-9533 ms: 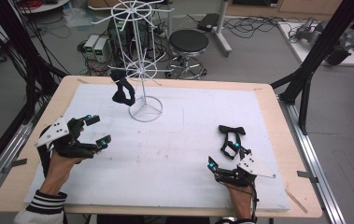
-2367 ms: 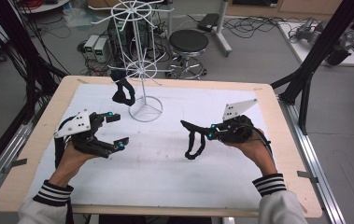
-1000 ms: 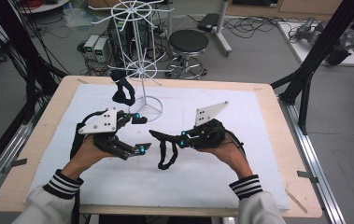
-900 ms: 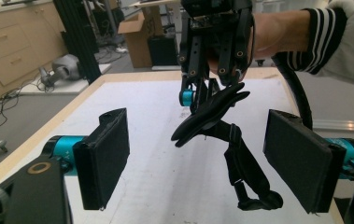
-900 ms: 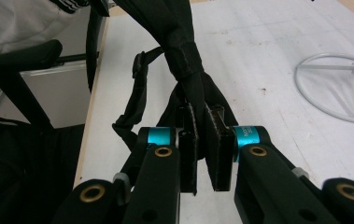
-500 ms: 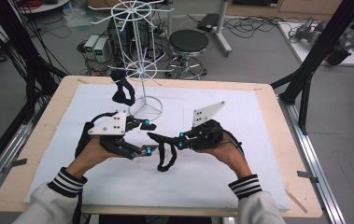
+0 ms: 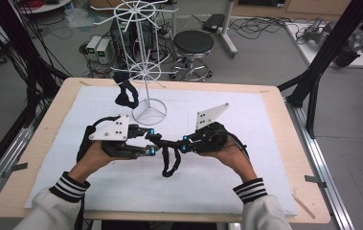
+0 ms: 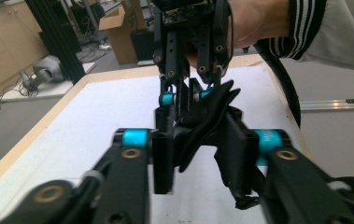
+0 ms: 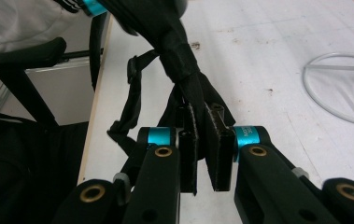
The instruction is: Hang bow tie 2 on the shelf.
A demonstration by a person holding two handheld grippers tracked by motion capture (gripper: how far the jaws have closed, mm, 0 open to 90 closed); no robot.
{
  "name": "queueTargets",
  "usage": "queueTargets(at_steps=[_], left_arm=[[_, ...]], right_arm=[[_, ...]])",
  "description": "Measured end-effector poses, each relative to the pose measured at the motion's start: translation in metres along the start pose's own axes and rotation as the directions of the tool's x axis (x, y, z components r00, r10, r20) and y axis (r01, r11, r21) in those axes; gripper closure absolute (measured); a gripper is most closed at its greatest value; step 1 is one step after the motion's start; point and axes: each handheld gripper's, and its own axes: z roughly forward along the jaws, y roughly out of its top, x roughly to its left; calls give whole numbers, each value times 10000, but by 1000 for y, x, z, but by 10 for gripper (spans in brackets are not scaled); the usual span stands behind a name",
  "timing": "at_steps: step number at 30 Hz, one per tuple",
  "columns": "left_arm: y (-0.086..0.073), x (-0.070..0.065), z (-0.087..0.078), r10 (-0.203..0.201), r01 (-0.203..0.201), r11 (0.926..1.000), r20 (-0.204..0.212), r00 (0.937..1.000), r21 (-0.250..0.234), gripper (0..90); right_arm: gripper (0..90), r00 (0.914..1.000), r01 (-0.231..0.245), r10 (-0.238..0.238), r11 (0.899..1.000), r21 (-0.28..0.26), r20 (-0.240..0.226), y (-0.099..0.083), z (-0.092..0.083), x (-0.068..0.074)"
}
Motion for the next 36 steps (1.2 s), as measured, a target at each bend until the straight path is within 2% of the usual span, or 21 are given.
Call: queueTargets(at_steps=[7,14,20,21,22,24,25,27,30,33,36], left_arm=[[0,-1,-2,-8,7,9998,-59,10000,-218,804],[0,-1,-3,-35,27,9995,-267,9996,-309,827],[0,-1,-5,-119,106,9994,-364,9993,-344,832],[0,-1,-6,-215,198,9990,-433,9988,-397,833],[0,-1,-6,-215,198,9990,-433,9988,-397,835],[0,-1,-6,-296,271,9984,-500,9983,-497,835],[0,0,-7,-333,304,9980,-516,9981,-559,835],[1,0,-9,-379,335,9971,-631,9973,-690,835],[1,1,-12,-431,370,9962,-762,9962,-793,835],[1,2,-14,-509,427,9945,-852,9951,-953,834],[2,4,-20,-546,423,9926,-1073,9927,-1135,834]], right_arm=[[848,10000,30,-30,10000,-53,-1,2,0,0],[841,9999,135,-136,9997,-183,-35,2,0,1],[743,9996,294,-292,9990,-340,63,3,-1,5],[687,9992,407,-405,9985,-356,71,3,-1,6],[575,9984,528,-518,9979,-384,245,3,-1,8],[470,9967,430,-396,9980,-458,710,3,-2,10],[381,9955,456,-408,9975,-547,855,3,-2,11],[201,9882,558,-445,9957,-741,1464,2,-2,14],[109,9788,669,-469,9932,-949,1994,-1,-5,16],[108,9744,879,-668,9920,-903,2146,-7,-9,19],[108,9705,860,-575,9898,-1133,2340,-14,-15,22]])
